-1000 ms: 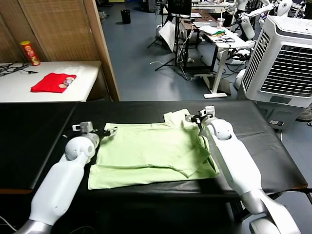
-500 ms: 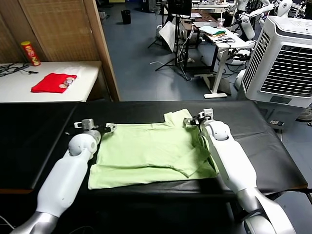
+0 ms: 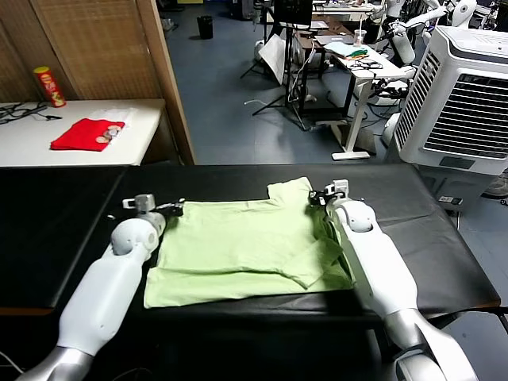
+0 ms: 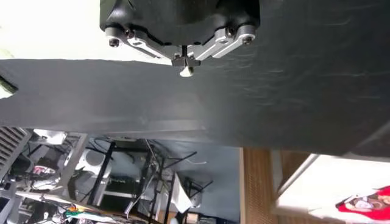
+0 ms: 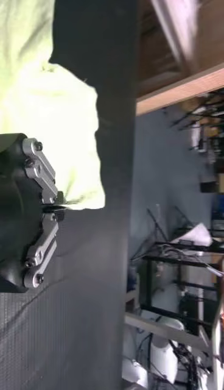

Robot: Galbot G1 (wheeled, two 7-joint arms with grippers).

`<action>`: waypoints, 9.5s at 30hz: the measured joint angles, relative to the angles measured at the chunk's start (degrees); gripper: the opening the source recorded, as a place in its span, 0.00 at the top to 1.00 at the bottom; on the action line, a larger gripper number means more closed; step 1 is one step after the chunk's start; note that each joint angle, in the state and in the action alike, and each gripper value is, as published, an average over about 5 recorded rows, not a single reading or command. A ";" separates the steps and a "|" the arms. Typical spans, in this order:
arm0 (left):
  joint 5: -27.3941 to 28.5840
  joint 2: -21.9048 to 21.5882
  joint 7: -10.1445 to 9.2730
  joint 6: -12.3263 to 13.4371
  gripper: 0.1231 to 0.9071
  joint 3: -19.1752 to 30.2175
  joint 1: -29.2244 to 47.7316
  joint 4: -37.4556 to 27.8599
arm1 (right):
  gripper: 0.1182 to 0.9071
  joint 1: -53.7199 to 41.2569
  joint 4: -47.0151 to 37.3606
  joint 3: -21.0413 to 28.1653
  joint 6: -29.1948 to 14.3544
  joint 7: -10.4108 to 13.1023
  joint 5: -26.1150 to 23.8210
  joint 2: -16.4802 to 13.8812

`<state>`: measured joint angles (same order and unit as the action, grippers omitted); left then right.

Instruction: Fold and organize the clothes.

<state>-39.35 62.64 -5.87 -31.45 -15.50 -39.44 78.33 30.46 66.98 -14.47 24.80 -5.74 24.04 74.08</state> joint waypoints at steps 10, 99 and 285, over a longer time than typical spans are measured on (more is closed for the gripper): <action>-2.58 -5.72 -1.91 -0.48 0.99 -4.34 -9.07 15.03 | 0.97 10.80 19.91 -1.95 4.65 3.16 4.88 -6.91; -6.38 -3.30 -7.59 -5.68 0.14 -20.97 -39.76 39.56 | 0.14 21.01 32.17 -2.54 12.59 7.96 1.09 -9.25; 3.19 9.63 2.19 9.67 0.14 -16.01 -40.04 37.95 | 0.14 35.95 40.75 5.12 1.80 4.58 -31.50 1.32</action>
<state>-36.16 72.28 -3.69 -21.78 -31.51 -79.48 116.28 66.41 107.73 -9.35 26.59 -1.16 -7.46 75.40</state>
